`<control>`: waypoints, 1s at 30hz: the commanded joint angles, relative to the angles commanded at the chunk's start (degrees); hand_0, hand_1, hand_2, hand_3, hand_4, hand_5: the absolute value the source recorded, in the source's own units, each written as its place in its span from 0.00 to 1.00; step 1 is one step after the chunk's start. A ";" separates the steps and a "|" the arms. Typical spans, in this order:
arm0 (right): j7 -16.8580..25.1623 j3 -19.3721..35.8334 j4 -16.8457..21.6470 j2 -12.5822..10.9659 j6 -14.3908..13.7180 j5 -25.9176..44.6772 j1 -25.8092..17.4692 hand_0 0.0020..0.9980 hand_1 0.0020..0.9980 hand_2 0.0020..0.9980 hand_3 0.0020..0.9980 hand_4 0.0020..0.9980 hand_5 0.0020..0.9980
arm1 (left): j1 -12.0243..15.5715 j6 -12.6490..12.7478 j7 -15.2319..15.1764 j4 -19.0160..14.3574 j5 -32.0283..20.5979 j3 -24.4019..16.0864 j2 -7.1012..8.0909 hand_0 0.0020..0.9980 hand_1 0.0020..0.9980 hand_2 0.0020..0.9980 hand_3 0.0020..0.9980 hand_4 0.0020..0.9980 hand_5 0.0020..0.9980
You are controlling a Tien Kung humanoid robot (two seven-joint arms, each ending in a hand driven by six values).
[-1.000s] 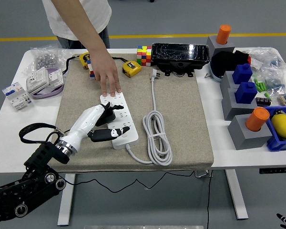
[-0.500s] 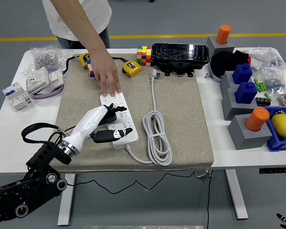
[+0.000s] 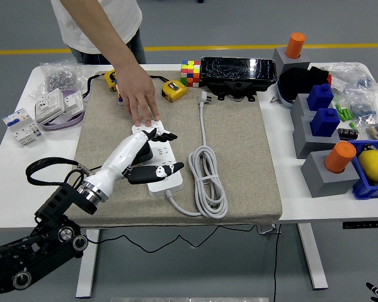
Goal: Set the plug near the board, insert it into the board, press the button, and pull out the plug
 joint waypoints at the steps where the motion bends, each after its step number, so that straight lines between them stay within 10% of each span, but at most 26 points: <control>1: 0.01 0.06 0.02 0.01 -0.02 -0.02 0.03 0.56 0.64 0.63 0.60 0.97 0.50 | 0.27 -1.46 1.66 -1.16 0.31 -0.27 0.22 0.26 0.32 0.43 0.68 0.88 0.44; 6: -0.01 0.21 0.06 -0.04 -0.03 -0.06 0.01 0.56 0.64 0.63 0.60 0.97 0.50 | 1.53 -9.05 10.38 -5.43 4.62 -1.41 1.48 0.26 0.32 0.43 0.68 0.88 0.44; 7: -0.03 0.20 0.04 -0.06 -0.02 -0.05 -0.04 0.56 0.64 0.63 0.60 0.97 0.50 | 1.75 -10.54 11.96 -6.23 5.46 -1.62 1.79 0.13 0.13 0.20 0.76 0.87 0.41; 14: -0.04 0.08 0.06 -0.09 0.01 -0.03 -0.07 0.56 0.64 0.63 0.60 0.97 0.50 | 2.75 -18.93 21.71 -8.62 8.44 -2.27 2.89 0.08 0.08 0.15 0.86 0.86 0.41; 30: -0.07 -0.49 0.10 -0.41 -0.03 0.11 0.35 0.56 0.64 0.63 0.60 0.97 0.50 | 2.06 -21.26 24.95 -6.89 9.15 -1.38 2.88 0.07 0.08 0.14 0.87 0.85 0.41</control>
